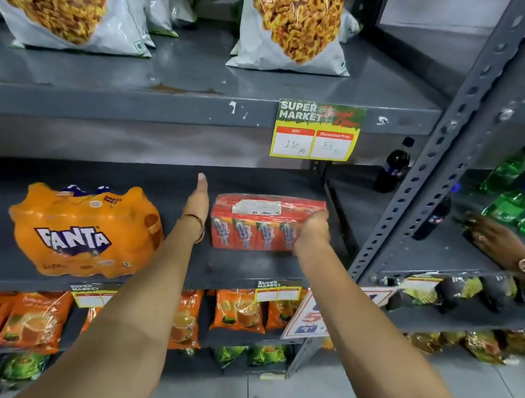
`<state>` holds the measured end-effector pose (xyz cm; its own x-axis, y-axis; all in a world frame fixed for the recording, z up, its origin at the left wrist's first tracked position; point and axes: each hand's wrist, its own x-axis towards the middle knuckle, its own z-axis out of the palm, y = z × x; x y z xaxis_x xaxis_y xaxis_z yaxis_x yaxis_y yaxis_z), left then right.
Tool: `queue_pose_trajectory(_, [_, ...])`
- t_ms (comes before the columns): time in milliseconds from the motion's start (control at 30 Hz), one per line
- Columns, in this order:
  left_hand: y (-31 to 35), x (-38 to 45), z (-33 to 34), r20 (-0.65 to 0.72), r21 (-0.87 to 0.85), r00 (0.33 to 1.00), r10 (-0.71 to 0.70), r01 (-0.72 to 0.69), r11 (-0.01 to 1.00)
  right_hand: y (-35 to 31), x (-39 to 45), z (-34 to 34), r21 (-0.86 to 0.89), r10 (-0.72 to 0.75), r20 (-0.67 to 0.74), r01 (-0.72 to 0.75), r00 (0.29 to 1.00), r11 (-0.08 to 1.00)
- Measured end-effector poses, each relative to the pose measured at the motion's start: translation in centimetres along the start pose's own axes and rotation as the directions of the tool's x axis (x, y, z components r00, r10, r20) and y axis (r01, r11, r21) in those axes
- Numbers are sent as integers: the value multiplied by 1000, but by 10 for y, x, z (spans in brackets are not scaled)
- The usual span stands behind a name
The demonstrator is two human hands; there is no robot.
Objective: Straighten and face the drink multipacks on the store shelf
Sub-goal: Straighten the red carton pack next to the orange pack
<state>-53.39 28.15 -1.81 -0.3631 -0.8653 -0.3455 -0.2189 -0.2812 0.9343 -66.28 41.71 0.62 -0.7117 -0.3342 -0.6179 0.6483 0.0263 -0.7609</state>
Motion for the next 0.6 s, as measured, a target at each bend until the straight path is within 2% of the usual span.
queue_pose_trajectory(67, [4,-9,3,66,80,997,-32,27,996,6,-13,8,104,70,138,-85,988,991])
queue_pose_trajectory(133, [1,-10,5,87,146,995,-39,26,989,4,-21,14,94,72,185,-90,980,991])
queue_pose_trajectory(233, [-7,-9,2,-10,211,998,57,-53,976,6,-18,15,94,69,268,-98,961,991])
queue_pose_trajectory(333, [-18,-11,-1,-115,262,984,137,-102,960,13,-4,6,23,49,351,-61,935,998])
queue_pose_trajectory(433, [-33,-12,0,-106,242,989,105,-76,967,12,4,-7,-7,12,454,-9,891,1000])
queue_pose_trajectory(533, [-38,-13,7,-32,216,998,60,-51,975,14,10,-6,-54,-36,434,66,900,996])
queue_pose_trajectory(600, [-34,-14,14,24,144,1000,-11,8,990,15,9,-5,-212,-66,376,155,924,965])
